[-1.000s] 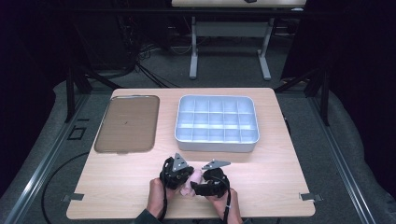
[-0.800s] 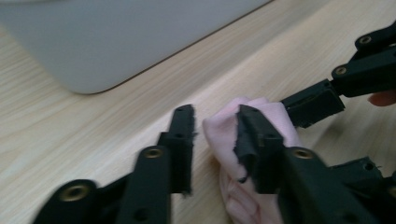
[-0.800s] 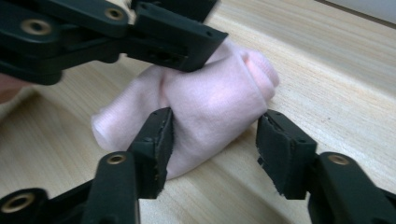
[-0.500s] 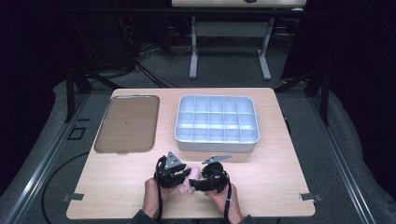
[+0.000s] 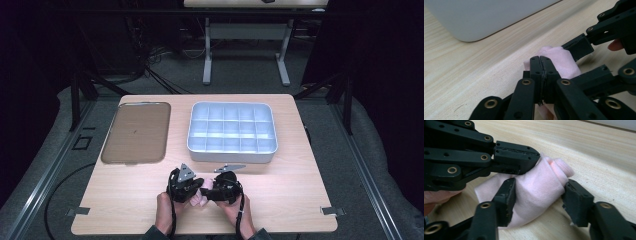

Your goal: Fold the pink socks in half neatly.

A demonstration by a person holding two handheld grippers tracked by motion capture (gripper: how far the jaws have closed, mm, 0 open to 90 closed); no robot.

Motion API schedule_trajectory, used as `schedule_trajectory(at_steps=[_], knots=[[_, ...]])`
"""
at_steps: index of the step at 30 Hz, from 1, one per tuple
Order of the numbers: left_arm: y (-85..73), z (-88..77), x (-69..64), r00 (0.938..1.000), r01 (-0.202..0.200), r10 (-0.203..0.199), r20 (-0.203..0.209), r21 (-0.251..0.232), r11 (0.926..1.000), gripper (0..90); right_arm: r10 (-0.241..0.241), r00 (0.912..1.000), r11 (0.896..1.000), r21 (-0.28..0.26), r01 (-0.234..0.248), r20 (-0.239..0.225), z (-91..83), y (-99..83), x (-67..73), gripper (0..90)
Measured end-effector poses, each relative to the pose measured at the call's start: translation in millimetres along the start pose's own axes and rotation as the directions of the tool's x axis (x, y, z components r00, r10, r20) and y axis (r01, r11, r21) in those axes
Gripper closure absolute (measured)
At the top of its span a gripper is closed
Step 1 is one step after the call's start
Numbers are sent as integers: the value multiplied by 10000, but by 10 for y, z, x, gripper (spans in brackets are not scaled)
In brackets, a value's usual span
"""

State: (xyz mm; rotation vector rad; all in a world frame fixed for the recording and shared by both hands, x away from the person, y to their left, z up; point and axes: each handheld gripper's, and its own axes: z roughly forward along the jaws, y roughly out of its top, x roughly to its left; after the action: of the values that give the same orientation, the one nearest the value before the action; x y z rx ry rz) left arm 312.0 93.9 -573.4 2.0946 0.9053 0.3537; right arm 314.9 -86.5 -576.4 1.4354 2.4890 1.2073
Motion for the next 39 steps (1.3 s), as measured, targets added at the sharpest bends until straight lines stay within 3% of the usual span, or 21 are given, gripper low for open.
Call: schedule_trajectory(at_steps=[3,8,13,16,19,22,24,30,31,37,39], knots=[[8,7,2,10000,-49,49,28,32,10000,898,-134,9999,9996,258,135,-71,-1,24,-11,530],[5,14,29,9994,228,-227,254,-42,9997,898,69,9986,9990,443,-46,-521,18,54,-61,631],[8,10,53,9991,248,-245,346,-91,9997,896,206,9948,9979,627,-143,-1001,21,71,-126,709],[4,-5,74,9982,419,-410,438,-203,9989,891,99,9948,9980,638,-34,-1010,14,77,-124,735],[1,-37,133,9972,639,-624,424,-354,9973,794,-214,9956,9982,545,265,-911,3,81,-102,749],[-15,-90,211,9935,1084,-1063,413,-512,9928,634,-524,9949,9972,485,568,-866,-15,85,-84,755],[-24,-141,243,9921,1257,-1253,102,-625,9901,530,-775,9936,9960,384,809,-823,-22,84,-60,757],[-41,-351,343,9843,1706,-1746,-265,-1140,9787,314,-1187,9906,9927,128,1198,-685,-87,83,-3,758],[-50,-379,353,9822,1812,-1858,-288,-1195,9762,288,-1233,9904,9922,99,1242,-631,-99,80,7,757],[-177,-471,408,9798,1890,-1946,-469,-1028,9766,188,-1531,9874,9881,-223,1523,-400,-207,78,27,757],[-237,-485,417,9808,1805,-1858,-586,-862,9798,176,-1574,9868,9873,-296,1563,-374,-240,79,23,757]])
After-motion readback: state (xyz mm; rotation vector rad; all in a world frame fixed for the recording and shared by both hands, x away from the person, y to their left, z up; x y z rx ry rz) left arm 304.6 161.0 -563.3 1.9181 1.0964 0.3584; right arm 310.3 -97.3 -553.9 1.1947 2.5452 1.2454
